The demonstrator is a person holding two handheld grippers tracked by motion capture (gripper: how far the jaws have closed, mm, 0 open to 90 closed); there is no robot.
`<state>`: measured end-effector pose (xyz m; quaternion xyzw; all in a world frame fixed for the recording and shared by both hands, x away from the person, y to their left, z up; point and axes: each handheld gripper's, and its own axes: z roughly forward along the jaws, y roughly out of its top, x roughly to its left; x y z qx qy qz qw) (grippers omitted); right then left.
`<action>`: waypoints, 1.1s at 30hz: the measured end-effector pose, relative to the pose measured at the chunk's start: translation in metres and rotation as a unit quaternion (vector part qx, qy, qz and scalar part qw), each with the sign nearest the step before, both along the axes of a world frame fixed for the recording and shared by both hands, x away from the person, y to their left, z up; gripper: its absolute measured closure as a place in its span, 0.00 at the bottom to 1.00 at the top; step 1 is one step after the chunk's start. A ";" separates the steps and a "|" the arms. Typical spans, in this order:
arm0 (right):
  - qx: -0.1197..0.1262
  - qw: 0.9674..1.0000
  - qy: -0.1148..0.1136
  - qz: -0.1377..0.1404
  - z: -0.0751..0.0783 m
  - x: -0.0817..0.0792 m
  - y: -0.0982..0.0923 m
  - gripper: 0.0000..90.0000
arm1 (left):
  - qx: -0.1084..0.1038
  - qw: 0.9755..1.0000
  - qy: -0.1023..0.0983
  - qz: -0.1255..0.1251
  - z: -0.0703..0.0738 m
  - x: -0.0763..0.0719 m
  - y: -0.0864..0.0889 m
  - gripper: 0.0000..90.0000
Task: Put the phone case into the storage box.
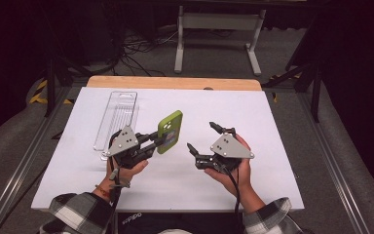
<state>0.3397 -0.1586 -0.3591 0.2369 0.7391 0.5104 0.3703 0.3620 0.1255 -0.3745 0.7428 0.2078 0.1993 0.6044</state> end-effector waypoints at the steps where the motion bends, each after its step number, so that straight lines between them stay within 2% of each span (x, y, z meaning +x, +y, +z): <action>1: 0.000 1.000 0.000 0.000 0.000 0.000 0.000 0.14 | 0.000 1.000 0.000 0.000 0.000 0.000 0.000 0.87; 7: -0.011 1.000 0.000 0.000 -0.006 -0.002 -0.010 0.12 | -0.002 1.000 -0.003 0.002 0.002 0.000 0.004 0.87; 11: 0.001 1.000 -0.011 -0.008 -0.010 -0.005 -0.018 0.13 | -0.002 1.000 -0.006 0.002 0.004 0.000 0.007 0.87; 21: -0.022 1.000 0.008 -0.012 -0.021 -0.006 -0.030 0.10 | -0.007 1.000 -0.012 0.003 0.007 -0.001 0.011 0.87; 22: -0.023 1.000 0.008 -0.013 -0.022 -0.006 -0.032 0.10 | -0.001 1.000 -0.010 0.001 0.008 -0.001 0.012 0.86; 28: -0.025 1.000 0.010 -0.009 -0.026 -0.008 -0.035 0.09 | -0.007 1.000 -0.016 0.006 0.009 -0.001 0.016 0.87; 33: -0.032 0.999 0.009 -0.009 -0.030 -0.010 -0.036 0.09 | -0.004 1.000 -0.019 0.006 0.012 -0.001 0.021 0.87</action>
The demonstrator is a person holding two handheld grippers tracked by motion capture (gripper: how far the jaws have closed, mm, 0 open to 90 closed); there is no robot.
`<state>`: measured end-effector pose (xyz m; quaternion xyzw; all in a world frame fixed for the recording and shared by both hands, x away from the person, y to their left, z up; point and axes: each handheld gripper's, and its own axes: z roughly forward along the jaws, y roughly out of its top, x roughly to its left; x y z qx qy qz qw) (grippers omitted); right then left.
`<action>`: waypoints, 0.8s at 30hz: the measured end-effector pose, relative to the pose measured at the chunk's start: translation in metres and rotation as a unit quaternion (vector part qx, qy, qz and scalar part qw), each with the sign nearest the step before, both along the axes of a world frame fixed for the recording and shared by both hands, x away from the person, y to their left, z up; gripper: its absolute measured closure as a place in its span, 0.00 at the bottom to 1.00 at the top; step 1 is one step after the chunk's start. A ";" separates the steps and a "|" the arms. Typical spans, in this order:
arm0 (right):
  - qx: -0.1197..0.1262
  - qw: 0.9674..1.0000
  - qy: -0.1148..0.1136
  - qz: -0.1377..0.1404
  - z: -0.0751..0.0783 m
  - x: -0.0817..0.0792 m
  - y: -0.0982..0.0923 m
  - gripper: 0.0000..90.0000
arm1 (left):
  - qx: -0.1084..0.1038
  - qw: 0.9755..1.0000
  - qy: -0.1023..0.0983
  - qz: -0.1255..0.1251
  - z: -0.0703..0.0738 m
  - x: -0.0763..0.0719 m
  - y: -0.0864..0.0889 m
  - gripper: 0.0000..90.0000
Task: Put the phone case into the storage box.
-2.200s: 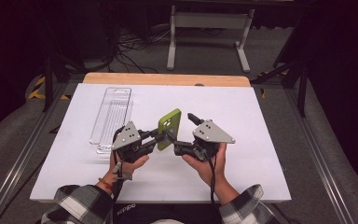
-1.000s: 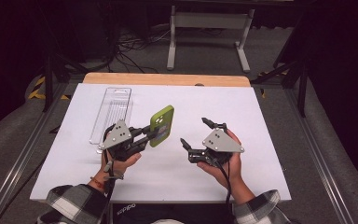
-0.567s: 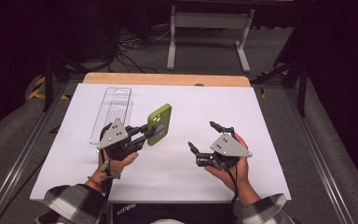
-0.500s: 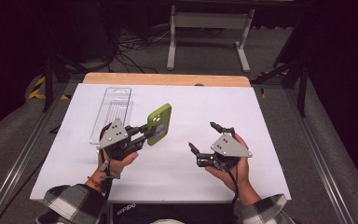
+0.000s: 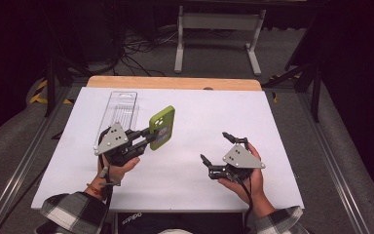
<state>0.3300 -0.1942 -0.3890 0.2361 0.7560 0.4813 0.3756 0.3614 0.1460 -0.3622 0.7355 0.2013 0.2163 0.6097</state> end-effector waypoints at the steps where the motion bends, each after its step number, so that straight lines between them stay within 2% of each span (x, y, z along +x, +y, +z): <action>1: -0.001 1.000 0.000 -0.002 -0.001 -0.001 0.000 0.09 | -0.004 1.000 0.000 0.001 0.000 0.000 0.000 0.87; 6: -0.001 1.000 0.003 -0.003 -0.003 -0.003 -0.003 0.09 | -0.002 1.000 0.000 0.002 0.003 0.000 0.005 0.87; 7: -0.002 1.000 0.004 -0.002 -0.004 -0.003 -0.004 0.09 | -0.006 1.000 -0.003 0.005 0.003 0.000 0.005 0.87; 11: 0.002 1.000 0.003 -0.004 -0.006 -0.005 -0.007 0.09 | 0.000 1.000 -0.004 0.005 0.004 0.000 0.009 0.87; 15: -0.003 1.000 0.001 -0.005 -0.008 -0.007 -0.010 0.08 | -0.005 1.000 -0.007 0.008 0.006 0.001 0.011 0.86; 24: -0.012 1.000 0.006 -0.004 -0.013 -0.010 -0.012 0.08 | -0.001 1.000 -0.012 0.012 0.010 0.002 0.019 0.87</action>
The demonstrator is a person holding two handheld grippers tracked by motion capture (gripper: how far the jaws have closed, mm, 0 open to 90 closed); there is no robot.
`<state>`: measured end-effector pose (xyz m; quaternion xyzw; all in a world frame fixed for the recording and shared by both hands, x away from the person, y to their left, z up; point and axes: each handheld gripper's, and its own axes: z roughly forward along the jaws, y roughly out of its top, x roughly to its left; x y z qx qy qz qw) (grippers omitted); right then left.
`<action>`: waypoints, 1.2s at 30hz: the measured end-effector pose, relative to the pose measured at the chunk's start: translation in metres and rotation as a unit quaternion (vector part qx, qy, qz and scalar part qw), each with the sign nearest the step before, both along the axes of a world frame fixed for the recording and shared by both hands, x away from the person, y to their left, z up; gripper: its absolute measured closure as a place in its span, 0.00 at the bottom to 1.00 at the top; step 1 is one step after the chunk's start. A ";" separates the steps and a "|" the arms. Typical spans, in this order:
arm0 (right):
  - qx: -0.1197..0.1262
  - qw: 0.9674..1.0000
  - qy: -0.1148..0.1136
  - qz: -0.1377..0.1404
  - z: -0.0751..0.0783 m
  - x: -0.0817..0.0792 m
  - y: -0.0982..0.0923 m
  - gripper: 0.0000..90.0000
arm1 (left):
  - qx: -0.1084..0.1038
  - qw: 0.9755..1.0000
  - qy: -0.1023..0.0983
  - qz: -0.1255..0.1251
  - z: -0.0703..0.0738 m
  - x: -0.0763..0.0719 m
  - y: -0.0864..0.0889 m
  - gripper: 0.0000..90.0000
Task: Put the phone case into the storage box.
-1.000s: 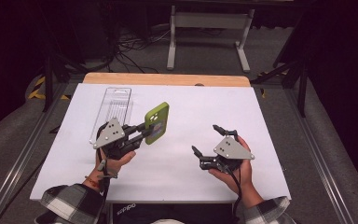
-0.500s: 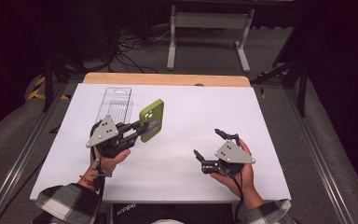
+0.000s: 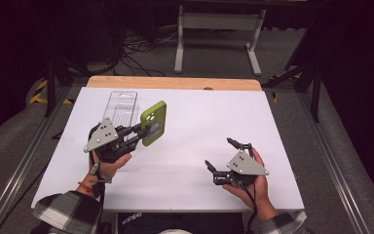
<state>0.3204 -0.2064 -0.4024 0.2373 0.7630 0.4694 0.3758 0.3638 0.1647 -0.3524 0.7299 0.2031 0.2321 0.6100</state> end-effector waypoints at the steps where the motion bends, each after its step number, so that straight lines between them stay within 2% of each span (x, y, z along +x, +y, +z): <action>1: -0.002 1.000 0.000 0.001 0.000 0.000 0.000 0.08 | 0.001 1.000 0.002 0.002 0.001 0.000 0.003 0.87; 28: -0.013 1.000 0.005 0.002 -0.004 0.003 -0.001 0.09 | 0.003 0.999 -0.005 0.035 0.007 0.006 0.037 0.87; 30: -0.008 1.000 0.010 0.002 -0.004 0.004 -0.002 0.09 | 0.003 0.999 -0.007 0.043 0.009 0.007 0.043 0.87; 31: 0.002 1.000 0.015 0.005 -0.003 0.005 -0.003 0.09 | 0.003 0.999 -0.007 0.043 0.009 0.007 0.043 0.87; 36: 0.003 1.000 0.015 0.003 -0.003 0.005 -0.004 0.09 | -0.003 0.999 -0.007 0.052 0.011 0.009 0.055 0.87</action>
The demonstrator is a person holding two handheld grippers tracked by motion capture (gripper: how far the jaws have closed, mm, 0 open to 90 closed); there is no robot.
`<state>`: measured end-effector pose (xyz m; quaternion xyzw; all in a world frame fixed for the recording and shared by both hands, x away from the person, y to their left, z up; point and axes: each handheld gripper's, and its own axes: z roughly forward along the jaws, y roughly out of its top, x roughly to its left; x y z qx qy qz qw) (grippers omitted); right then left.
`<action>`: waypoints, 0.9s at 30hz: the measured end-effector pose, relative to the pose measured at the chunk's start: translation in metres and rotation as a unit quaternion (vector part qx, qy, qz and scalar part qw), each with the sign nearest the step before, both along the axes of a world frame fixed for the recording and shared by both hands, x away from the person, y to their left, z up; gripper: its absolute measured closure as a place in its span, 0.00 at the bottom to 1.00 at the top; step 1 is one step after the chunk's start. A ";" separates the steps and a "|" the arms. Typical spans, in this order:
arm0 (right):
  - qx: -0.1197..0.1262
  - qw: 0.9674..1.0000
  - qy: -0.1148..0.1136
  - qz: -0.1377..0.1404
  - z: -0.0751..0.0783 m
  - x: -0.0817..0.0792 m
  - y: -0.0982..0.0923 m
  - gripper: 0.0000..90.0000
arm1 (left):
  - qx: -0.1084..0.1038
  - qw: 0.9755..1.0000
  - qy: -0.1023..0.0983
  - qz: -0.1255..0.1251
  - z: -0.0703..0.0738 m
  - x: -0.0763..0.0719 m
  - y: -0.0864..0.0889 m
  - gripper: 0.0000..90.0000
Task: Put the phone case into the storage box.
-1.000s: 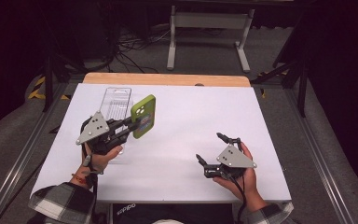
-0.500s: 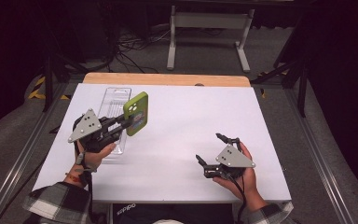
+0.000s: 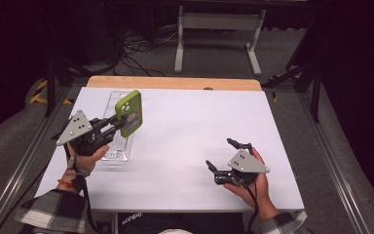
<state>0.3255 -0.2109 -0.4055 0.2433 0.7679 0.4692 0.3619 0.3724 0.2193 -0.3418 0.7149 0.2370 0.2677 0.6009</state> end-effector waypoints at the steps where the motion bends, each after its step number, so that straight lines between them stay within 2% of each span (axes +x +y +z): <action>1: -0.003 1.000 0.000 0.000 0.000 0.000 0.000 0.09 | 0.000 1.000 0.000 0.002 0.000 0.000 0.002 0.87; 2: -0.005 1.000 -0.001 -0.001 0.000 0.000 0.000 0.09 | 0.004 1.000 0.000 0.002 0.001 0.000 0.004 0.87; 8: -0.015 1.000 -0.007 -0.001 -0.001 0.000 0.001 0.09 | -0.006 1.000 0.001 0.012 0.000 0.003 0.014 0.87; 16: -0.019 1.000 -0.007 0.000 -0.002 0.001 0.002 0.09 | -0.001 1.000 0.005 0.017 -0.002 0.007 0.026 0.87; 23: -0.020 1.000 -0.006 0.000 -0.002 0.002 0.002 0.09 | 0.002 1.000 0.016 0.011 -0.011 0.019 0.034 0.87; 25: -0.023 1.000 -0.005 0.001 -0.003 0.002 0.003 0.09 | 0.009 1.000 0.022 0.007 -0.014 0.023 0.035 0.87; 27: -0.024 1.000 -0.007 0.001 -0.003 0.002 0.004 0.09 | 0.009 1.000 0.016 0.008 -0.015 0.025 0.034 0.87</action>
